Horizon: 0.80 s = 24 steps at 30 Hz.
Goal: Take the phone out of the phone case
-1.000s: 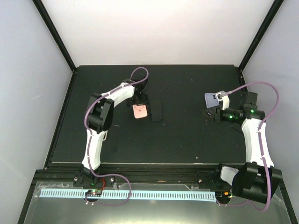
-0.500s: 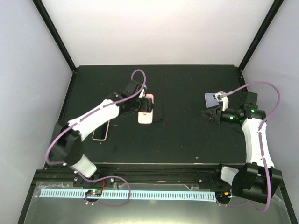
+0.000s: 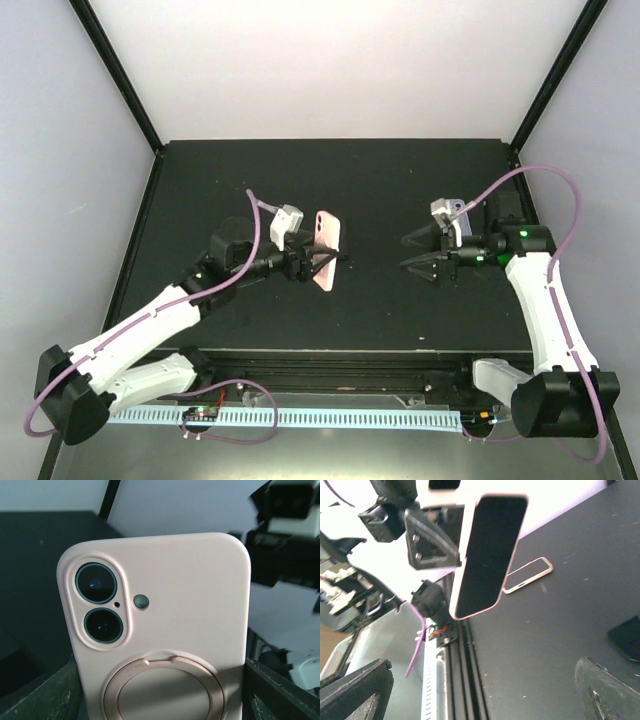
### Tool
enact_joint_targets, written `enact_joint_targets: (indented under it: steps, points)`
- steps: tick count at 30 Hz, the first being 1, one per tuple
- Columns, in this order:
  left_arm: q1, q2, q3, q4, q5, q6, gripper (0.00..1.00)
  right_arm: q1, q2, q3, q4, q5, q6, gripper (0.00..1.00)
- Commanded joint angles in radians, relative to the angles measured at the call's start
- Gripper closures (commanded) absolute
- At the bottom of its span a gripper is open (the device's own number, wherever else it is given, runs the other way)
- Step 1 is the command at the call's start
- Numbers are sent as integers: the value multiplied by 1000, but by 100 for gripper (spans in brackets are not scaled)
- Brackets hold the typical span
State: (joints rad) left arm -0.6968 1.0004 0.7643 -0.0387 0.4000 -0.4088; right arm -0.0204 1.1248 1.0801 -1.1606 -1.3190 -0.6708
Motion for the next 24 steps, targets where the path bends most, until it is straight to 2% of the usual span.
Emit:
enact_joint_targets:
  steps: [1, 3, 7, 13, 19, 24]
  points:
    - [-6, -45, 0, 301, 93, -69, 40, 122, -44, -56, 204, -15, 161, 0]
    - [-9, -55, -25, 370, 85, -123, 41, 191, -68, -82, 345, 50, 301, 0]
    - [-14, -66, -79, 518, 71, -224, 44, 346, -71, -92, 519, 126, 453, 0]
    - [-38, -73, -91, 567, 45, -252, 45, 531, 15, -51, 640, 164, 564, 0]
    - [-48, -71, -105, 615, 52, -291, 45, 571, 58, -49, 790, 152, 690, 0]
    - [-56, -71, -131, 671, 51, -331, 46, 606, 91, -30, 815, 147, 729, 0]
